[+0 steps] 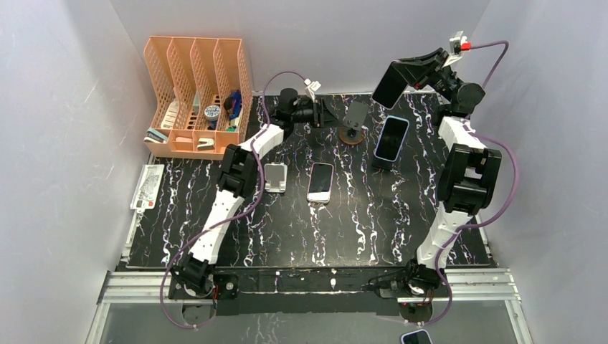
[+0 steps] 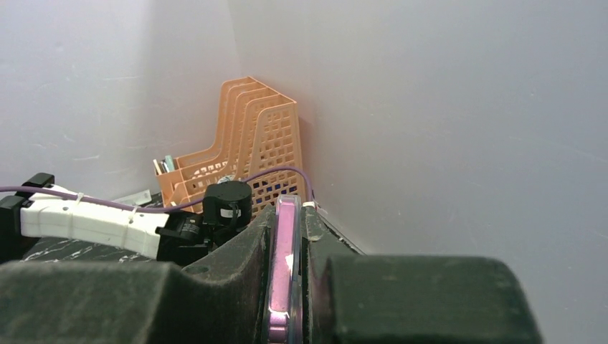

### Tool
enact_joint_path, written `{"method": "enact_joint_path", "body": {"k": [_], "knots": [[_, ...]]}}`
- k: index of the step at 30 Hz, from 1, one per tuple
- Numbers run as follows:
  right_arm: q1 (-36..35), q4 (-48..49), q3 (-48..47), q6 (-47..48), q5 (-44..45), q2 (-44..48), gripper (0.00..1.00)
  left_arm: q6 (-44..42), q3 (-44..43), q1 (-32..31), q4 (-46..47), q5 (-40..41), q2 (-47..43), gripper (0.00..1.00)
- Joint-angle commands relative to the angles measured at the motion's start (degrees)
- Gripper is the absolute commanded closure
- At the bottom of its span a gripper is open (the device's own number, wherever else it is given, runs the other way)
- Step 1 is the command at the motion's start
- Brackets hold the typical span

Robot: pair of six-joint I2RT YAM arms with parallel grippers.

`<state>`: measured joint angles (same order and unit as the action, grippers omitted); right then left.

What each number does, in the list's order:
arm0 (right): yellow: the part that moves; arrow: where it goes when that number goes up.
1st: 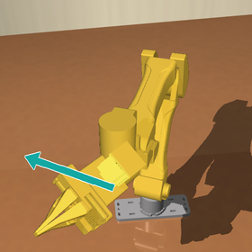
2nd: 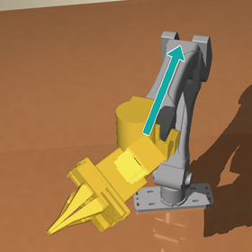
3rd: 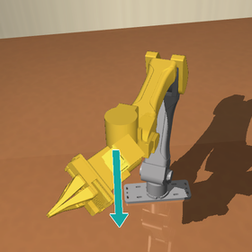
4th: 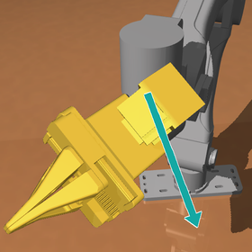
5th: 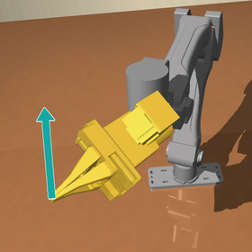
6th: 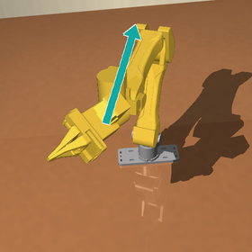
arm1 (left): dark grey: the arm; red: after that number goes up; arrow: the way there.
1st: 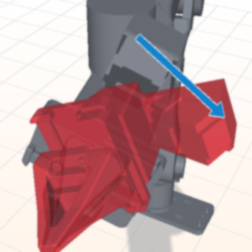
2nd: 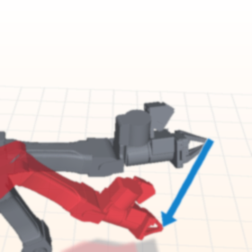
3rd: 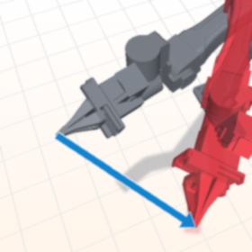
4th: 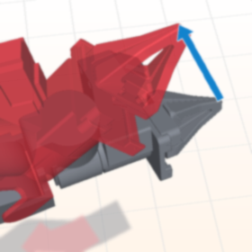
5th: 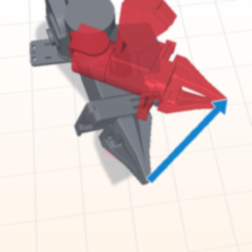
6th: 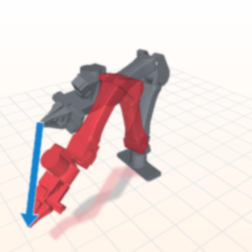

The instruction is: Place the phone on the phone stand

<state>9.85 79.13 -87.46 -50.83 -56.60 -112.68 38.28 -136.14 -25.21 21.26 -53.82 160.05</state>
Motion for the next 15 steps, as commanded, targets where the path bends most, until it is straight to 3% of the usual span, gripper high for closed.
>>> {"method": "enact_joint_path", "body": {"k": [1,15], "knots": [[-0.2,5.1,0.2,-0.7,1.4,2.6,0.99,5.4,-1.4,-2.0,9.4,-3.4,-1.1,0.38],[0.0,5.2,0.8,-0.5,0.6,2.7,0.99,2.7,-3.4,-3.4,7.7,-0.6,2.6,0.38]]}}
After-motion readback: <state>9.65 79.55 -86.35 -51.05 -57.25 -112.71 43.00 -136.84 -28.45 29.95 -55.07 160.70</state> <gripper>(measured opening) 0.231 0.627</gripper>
